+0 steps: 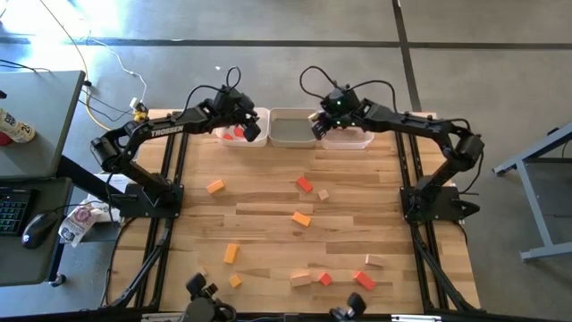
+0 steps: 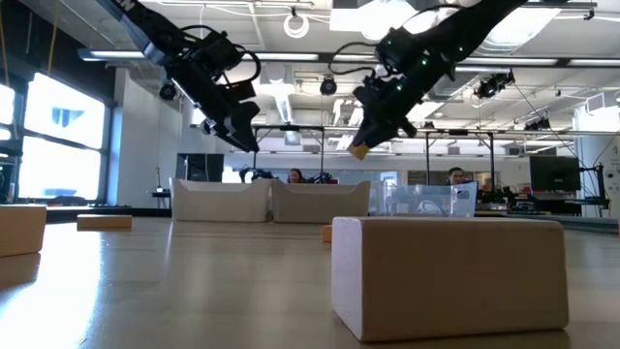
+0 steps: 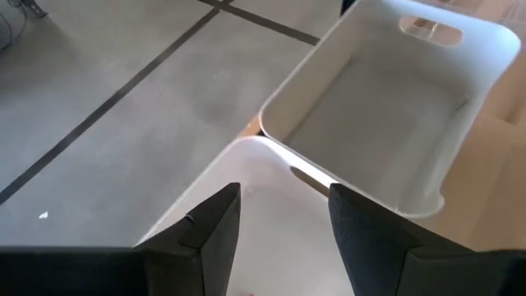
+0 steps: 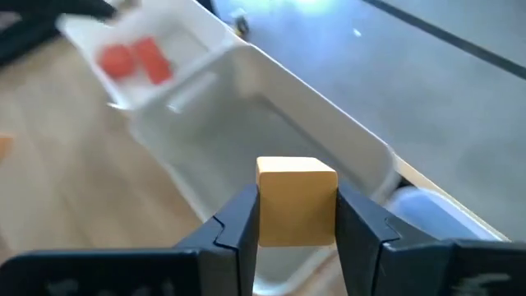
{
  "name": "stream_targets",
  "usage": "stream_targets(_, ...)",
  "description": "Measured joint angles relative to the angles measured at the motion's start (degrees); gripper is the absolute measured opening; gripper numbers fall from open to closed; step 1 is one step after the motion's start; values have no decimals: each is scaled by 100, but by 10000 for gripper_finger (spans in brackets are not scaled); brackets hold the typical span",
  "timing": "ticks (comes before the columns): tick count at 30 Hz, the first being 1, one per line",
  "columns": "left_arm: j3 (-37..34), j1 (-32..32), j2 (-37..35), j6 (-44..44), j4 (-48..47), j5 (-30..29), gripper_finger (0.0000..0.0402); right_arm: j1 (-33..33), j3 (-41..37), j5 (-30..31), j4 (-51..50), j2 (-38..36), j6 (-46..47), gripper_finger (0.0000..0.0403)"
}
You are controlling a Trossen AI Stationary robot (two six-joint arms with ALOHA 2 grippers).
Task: Sort & place blocks by color
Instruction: Put the yellow block into the gray bin
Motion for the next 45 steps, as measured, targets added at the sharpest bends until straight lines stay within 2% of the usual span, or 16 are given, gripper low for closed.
stream_targets(5, 0, -136, 0, -146, -319, 0, 172, 378, -16, 55, 829, 61, -42, 102)
stream_targets(10, -2, -299, 0, -150, -734, 0, 172, 636, -24, 303, 1178, 421, -176, 103)
stream_targets(13, -2, -416, 0, -204, -922, 0, 172, 697, -26, 481, 1172, 617, -153, 103)
stream_targets(21, -2, -679, 0, -449, -1632, 0, 172, 710, -33, 458, 990, 1083, -24, 103)
stream_targets(29, -2, -982, 0, -692, -2527, 0, 172, 657, -33, 662, 1009, 1294, -2, 109)
stream_targets(36, -2, -1220, 0, -1121, -3097, 1, 172, 632, -33, 822, 1009, 1305, -108, 143)
stream_targets(45, -2, -1415, 0, -1631, -3571, 2, 172, 645, 124, 732, 914, 1305, -319, 216)
